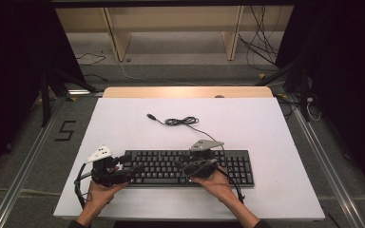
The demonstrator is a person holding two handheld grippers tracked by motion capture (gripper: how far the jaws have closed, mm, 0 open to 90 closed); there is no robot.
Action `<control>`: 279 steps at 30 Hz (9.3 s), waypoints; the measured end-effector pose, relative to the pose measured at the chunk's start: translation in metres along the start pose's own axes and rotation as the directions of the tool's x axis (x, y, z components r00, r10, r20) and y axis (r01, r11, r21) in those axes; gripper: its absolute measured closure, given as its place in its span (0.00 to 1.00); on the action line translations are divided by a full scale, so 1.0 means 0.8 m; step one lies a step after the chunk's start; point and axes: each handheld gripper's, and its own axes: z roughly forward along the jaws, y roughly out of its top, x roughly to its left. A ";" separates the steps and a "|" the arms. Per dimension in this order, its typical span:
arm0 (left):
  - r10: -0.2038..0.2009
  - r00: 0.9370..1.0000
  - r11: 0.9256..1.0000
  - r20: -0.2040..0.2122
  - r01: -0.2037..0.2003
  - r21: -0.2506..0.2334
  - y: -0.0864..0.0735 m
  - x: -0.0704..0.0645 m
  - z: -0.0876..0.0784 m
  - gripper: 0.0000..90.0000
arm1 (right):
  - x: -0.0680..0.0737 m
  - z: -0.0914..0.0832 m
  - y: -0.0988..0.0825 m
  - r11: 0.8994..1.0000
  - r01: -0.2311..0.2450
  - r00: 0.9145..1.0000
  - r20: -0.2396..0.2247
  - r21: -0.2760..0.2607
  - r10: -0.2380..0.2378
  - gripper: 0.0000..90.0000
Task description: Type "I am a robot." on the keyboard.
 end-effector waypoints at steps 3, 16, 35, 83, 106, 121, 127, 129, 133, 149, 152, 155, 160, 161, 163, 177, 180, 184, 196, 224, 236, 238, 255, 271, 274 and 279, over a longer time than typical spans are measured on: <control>0.003 1.000 1.000 0.001 -0.003 0.002 -0.002 -0.001 -0.001 0.28 | 0.000 0.004 0.002 1.000 0.000 1.000 0.006 0.015 0.000 0.78; 0.007 1.000 1.000 -0.001 -0.007 -0.001 -0.004 -0.003 -0.003 0.28 | -0.009 0.019 0.002 0.997 -0.010 0.998 0.055 0.083 0.005 1.00; 0.022 1.000 1.000 0.003 -0.022 0.008 -0.005 -0.004 -0.001 0.28 | -0.012 0.042 -0.005 0.987 0.009 0.996 0.088 0.163 -0.023 1.00; 0.021 1.000 0.999 -0.020 -0.021 -0.028 -0.005 0.003 -0.006 0.29 | 0.041 0.023 0.004 0.999 0.047 0.994 -0.095 -0.009 -0.047 0.55; 0.020 1.000 0.999 -0.020 -0.021 -0.025 -0.005 0.003 -0.006 0.29 | 0.045 0.064 0.000 0.991 0.076 0.995 -0.076 0.111 -0.067 1.00; 0.021 1.000 0.999 -0.020 -0.021 -0.024 -0.005 0.003 -0.006 0.29 | 0.049 0.076 -0.003 0.985 0.090 0.994 -0.073 0.145 -0.080 1.00; 0.023 1.000 1.000 -0.022 -0.023 -0.019 -0.005 0.003 -0.005 0.29 | 0.050 0.079 -0.005 0.983 0.104 0.993 -0.069 0.153 -0.094 1.00; 0.024 0.999 1.000 -0.022 -0.024 -0.019 -0.005 0.003 -0.005 0.29 | 0.051 0.079 -0.006 0.983 0.106 0.993 -0.063 0.151 -0.098 1.00; 0.020 1.000 1.000 -0.022 -0.021 -0.022 -0.005 0.003 -0.005 0.28 | 0.050 0.079 -0.006 0.984 0.100 0.994 -0.067 0.151 -0.090 1.00; 0.024 0.999 0.999 -0.023 -0.024 -0.025 -0.005 0.004 -0.006 0.29 | 0.036 0.055 0.006 0.997 0.032 0.997 -0.077 0.068 -0.027 0.88; 0.023 0.999 0.999 -0.023 -0.024 -0.026 -0.005 0.004 -0.006 0.29 | 0.033 0.051 0.007 0.998 0.028 0.997 -0.075 0.061 -0.023 0.85; 0.024 0.999 0.999 -0.023 -0.024 -0.026 -0.005 0.004 -0.007 0.29 | 0.031 0.047 0.008 0.998 0.018 0.997 -0.074 0.052 -0.014 0.81; 0.023 0.999 0.999 -0.022 -0.024 -0.028 -0.005 0.004 -0.007 0.29 | 0.027 0.042 0.009 0.999 0.010 0.997 -0.071 0.042 -0.007 0.77; 0.024 0.999 0.999 -0.022 -0.025 -0.027 -0.005 0.004 -0.007 0.29 | 0.027 0.041 0.009 0.999 0.010 0.998 -0.069 0.042 -0.007 0.76; 0.025 0.999 0.999 -0.022 -0.025 -0.028 -0.005 0.004 -0.007 0.28 | 0.025 0.040 0.010 0.999 0.005 0.998 -0.065 0.039 -0.003 0.75; 0.026 1.000 0.999 -0.014 -0.026 -0.033 -0.005 0.003 -0.007 0.28 | 0.009 0.028 0.013 0.999 -0.016 1.000 -0.026 0.041 0.017 0.47; 0.028 1.000 0.999 -0.014 -0.028 -0.034 -0.005 0.003 -0.007 0.28 | 0.005 0.025 0.013 0.999 -0.021 1.000 -0.016 0.032 0.021 0.44; 0.030 0.999 0.999 -0.013 -0.030 -0.034 -0.004 0.003 -0.007 0.28 | 0.001 0.022 0.014 0.999 -0.017 1.000 -0.009 0.030 0.017 0.39; 0.033 0.999 0.999 -0.013 -0.033 -0.033 -0.004 0.003 -0.008 0.28 | -0.007 0.016 0.013 0.999 -0.022 0.999 0.025 0.038 0.021 0.64; 0.033 0.999 0.999 -0.014 -0.033 -0.032 -0.004 0.003 -0.007 0.28 | -0.011 0.038 0.001 0.988 -0.005 0.997 0.076 0.155 -0.007 1.00; 0.035 0.999 0.999 -0.014 -0.035 -0.029 -0.005 0.003 -0.007 0.28 | -0.011 0.043 -0.005 0.987 0.009 0.995 0.098 0.162 -0.025 1.00; 0.035 0.999 0.999 -0.014 -0.035 -0.028 -0.005 0.003 -0.007 0.28 | -0.012 0.042 -0.005 0.988 -0.005 0.996 0.094 0.155 -0.010 0.99; 0.033 0.999 0.999 -0.028 -0.033 0.010 -0.005 0.002 0.004 0.33 | -0.010 -0.005 -0.003 0.998 -0.058 0.998 0.017 -0.006 0.058 0.51; 0.038 0.998 0.994 -0.046 -0.033 0.106 0.008 0.001 0.031 0.59 | -0.010 -0.064 -0.031 0.990 -0.071 0.997 0.018 -0.119 0.074 0.37; 0.053 0.998 0.990 -0.036 -0.047 0.136 0.011 0.000 0.042 0.67 | -0.010 -0.067 -0.035 0.991 -0.072 0.997 0.018 -0.116 0.074 0.37; 0.087 0.996 0.980 -0.016 -0.082 0.183 0.015 -0.004 0.061 0.79 | -0.009 -0.066 -0.038 0.993 -0.060 0.998 0.029 -0.102 0.064 0.35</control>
